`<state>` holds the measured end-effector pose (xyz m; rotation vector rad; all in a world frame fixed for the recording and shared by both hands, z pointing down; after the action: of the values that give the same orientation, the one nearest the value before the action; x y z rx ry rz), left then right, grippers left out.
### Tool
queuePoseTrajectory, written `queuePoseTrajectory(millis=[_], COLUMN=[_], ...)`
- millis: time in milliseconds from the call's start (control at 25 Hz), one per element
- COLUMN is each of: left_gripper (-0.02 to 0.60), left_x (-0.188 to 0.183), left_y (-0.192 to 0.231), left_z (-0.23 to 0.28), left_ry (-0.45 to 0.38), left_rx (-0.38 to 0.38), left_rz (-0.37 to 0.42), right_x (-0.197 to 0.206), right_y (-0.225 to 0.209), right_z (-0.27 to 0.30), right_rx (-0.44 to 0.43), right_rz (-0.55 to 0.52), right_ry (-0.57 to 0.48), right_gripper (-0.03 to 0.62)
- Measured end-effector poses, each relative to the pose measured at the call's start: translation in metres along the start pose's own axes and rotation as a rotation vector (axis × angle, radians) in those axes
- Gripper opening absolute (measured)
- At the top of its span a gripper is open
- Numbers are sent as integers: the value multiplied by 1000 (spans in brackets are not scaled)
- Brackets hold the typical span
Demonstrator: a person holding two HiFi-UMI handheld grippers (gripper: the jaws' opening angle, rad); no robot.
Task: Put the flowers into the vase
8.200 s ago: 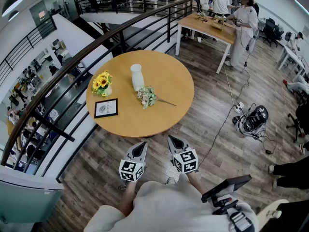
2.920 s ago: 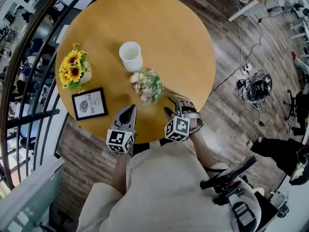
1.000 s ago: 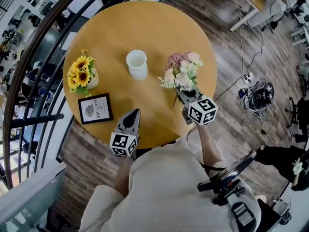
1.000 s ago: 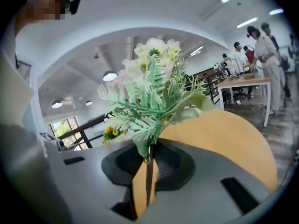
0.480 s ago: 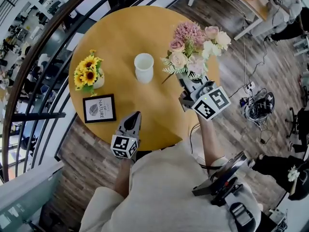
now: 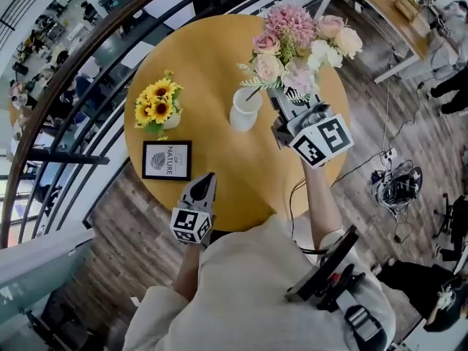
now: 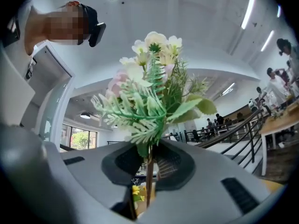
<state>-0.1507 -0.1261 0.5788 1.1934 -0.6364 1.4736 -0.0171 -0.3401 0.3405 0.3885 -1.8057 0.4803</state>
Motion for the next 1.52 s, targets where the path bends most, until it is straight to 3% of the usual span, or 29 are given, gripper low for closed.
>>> queuePoseTrajectory(millis=[280, 520, 680, 840, 1080, 1520], left_gripper=[6, 6, 6, 6, 6, 6], left_x=[2, 6, 5, 3, 4, 6], left_y=[20, 23, 23, 23, 24, 20], left_z=[-5, -7, -7, -8, -8, -6], left_ry=[19, 40, 48, 52, 51, 46], left_rx=[-29, -27, -25, -23, -18, -5], left_rz=[-17, -14, -8, -5, -6, -3], right_x=[82, 130, 145, 164, 177, 205], right_y=[-9, -7, -9, -3, 5, 9], right_z=[8, -2, -8, -7, -12, -27], right_rx=[62, 107, 174, 157, 183, 196], right_rz=[58, 79, 50, 28, -55, -31], right_ry=[108, 156, 184, 268, 310, 410], right_gripper=[66, 78, 179, 321, 411, 416])
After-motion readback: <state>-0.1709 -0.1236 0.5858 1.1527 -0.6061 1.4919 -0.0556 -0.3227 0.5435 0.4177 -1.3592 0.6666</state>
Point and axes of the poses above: the fingertips, and each gripper's own axes: z forward along the fingers, y to its left, x out of its underside, the point moved 3 cm from there along -z, backward along the fingers, and after that the axes turned 3 degrees about -x, right-handed, at the moved point
